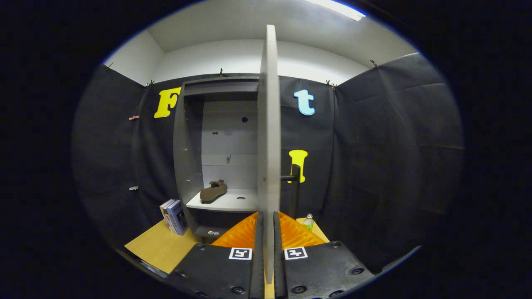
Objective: Open the shoe cabinet door, grab the shoes and put them into the shoe cabinet, then close the shoe cabinet door.
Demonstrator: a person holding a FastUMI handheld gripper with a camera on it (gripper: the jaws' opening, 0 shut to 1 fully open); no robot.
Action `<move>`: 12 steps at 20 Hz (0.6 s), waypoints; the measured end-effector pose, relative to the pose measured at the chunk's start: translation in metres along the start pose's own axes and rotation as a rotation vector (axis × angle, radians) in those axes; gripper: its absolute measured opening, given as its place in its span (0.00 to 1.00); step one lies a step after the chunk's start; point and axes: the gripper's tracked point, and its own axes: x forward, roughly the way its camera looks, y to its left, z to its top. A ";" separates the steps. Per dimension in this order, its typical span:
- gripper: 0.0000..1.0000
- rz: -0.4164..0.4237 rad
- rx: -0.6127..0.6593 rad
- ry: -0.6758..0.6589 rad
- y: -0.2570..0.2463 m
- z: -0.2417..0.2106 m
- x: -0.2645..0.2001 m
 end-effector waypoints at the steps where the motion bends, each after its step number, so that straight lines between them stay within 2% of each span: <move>1: 0.13 0.009 -0.003 -0.004 0.002 -0.001 -0.004; 6: 0.13 0.107 -0.007 0.089 0.043 -0.045 -0.004; 12: 0.14 0.227 -0.003 0.295 0.114 -0.141 0.012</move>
